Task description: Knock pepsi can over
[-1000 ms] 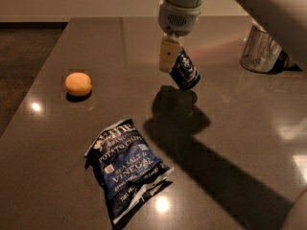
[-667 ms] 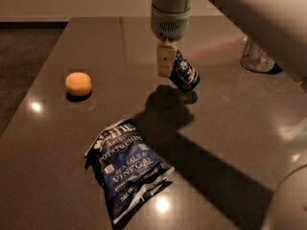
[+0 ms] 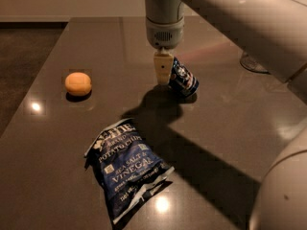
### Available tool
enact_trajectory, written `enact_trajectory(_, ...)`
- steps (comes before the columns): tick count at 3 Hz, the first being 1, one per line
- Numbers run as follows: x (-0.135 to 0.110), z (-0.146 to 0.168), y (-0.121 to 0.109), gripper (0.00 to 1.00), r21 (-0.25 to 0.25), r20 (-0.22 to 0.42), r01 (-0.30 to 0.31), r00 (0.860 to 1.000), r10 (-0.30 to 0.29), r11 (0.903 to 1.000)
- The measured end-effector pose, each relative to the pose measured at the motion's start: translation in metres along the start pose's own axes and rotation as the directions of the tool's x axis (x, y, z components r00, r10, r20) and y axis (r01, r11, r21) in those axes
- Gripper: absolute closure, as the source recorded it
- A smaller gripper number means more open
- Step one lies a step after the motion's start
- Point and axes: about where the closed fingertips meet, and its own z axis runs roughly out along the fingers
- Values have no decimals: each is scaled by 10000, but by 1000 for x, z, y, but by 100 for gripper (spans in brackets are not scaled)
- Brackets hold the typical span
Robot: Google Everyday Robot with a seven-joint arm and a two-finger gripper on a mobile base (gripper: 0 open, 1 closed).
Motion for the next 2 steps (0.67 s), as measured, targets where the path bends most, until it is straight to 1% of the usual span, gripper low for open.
enact_trajectory(1, 0, 10, 5, 6, -184, -105, 137, 9998, -138, 9997)
enact_trajectory(2, -4, 10, 0, 0, 9, 66, 132, 9999, -132, 9999)
